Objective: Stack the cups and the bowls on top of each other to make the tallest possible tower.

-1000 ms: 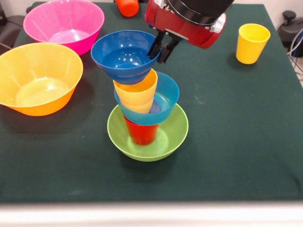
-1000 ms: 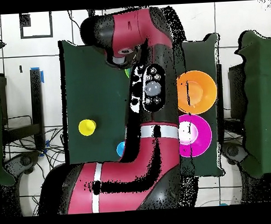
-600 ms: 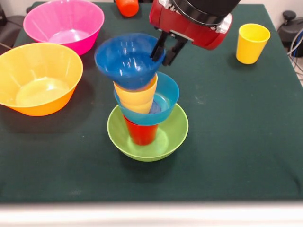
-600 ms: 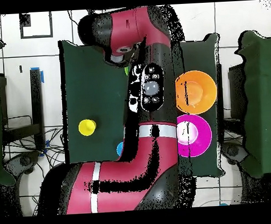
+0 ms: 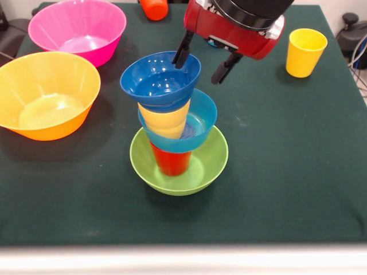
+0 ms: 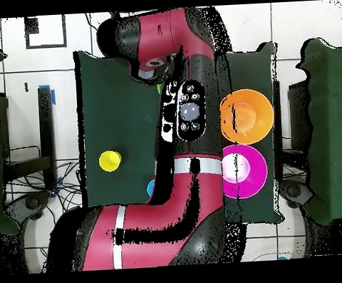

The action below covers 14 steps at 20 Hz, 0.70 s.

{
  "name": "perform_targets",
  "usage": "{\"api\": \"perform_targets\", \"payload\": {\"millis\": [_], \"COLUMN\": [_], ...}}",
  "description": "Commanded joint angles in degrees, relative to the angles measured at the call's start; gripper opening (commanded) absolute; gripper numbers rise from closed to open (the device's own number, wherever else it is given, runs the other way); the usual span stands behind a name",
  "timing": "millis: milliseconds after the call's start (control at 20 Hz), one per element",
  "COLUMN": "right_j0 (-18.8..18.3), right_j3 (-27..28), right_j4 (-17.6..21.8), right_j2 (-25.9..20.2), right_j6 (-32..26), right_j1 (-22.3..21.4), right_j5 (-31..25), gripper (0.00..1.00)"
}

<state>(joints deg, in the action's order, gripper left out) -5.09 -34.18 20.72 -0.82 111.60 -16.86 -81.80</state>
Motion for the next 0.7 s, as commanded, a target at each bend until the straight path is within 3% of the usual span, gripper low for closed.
{"api": "perform_targets", "payload": {"millis": [50,350,500,700], "right_j0": [1.02,1.64,2.16,2.57], "right_j3": [-2.87,-3.22,-1.32,-3.05], "right_j4": [-0.28,-0.17,0.25,-0.45], "right_j2": [-2.65,-2.11,-1.83,-0.99], "right_j6": [-6.26,-6.61,-6.73,-6.92], "right_j1": [-0.59,-1.49,-0.61,-2.98], "right_j5": [-5.33,-5.59,-8.47,-11.99], "gripper": [1.0,1.0,1.0,1.0]}}
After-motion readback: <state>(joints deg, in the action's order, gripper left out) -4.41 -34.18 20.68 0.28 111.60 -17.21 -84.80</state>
